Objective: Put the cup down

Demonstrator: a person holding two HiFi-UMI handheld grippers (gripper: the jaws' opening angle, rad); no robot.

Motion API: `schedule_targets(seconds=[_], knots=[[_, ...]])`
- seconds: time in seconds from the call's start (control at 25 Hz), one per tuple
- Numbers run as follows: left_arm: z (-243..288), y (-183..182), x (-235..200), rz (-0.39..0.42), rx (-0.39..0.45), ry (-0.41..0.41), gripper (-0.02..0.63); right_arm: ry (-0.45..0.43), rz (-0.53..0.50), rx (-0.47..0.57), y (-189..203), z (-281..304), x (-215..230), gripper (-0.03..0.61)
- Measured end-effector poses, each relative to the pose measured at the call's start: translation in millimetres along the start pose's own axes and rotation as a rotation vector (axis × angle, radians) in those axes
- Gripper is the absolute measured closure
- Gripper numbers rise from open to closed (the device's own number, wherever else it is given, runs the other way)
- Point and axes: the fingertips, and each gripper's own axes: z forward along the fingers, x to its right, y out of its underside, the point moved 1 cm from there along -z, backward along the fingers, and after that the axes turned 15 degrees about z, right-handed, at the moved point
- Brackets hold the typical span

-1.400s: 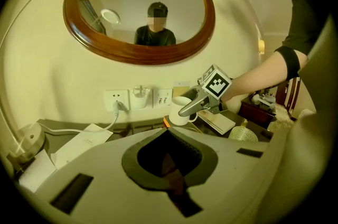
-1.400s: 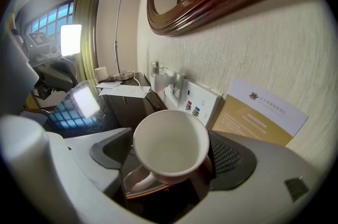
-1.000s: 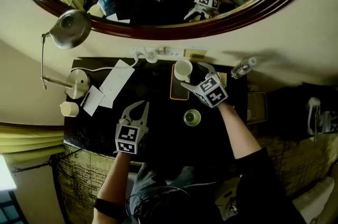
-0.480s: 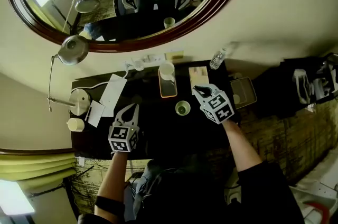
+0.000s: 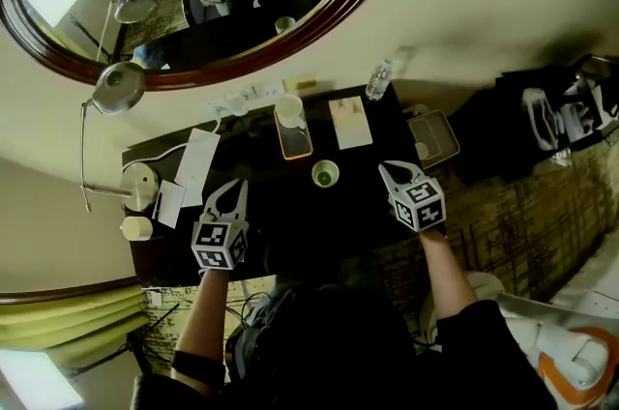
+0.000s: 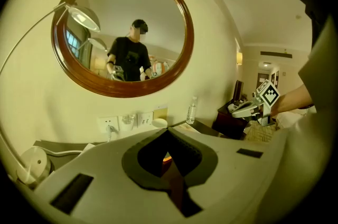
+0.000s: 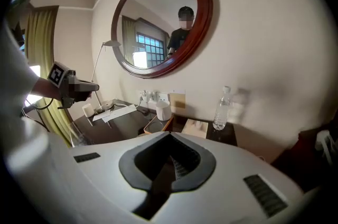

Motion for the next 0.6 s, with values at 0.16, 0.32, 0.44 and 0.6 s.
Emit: schedule_targets(seconds=[0.16, 0.32, 0.44, 0.6], knots=[[-3.4, 0.3, 12.4, 0.018, 0.012, 0.048, 0.612, 0.014, 0.042, -0.003, 29.1, -4.3, 6.6, 0.577], [-1.8, 0.2, 16.1, 0.005, 0.020, 0.054, 0.612, 0.009, 0.044, -0.011, 34.2, -5.5, 4.5, 0.577], [-1.4, 0.9, 13.9, -0.021, 0.025, 0.042, 0.612, 0.007, 0.036, -0.006, 30.9, -5.7, 6.9, 0.577], [-1.5, -2.1, 14.9, -0.007, 0.036, 0.031, 0.612, 0.008, 0.041, -0.010, 28.8, -8.7, 11.5, 0.577]])
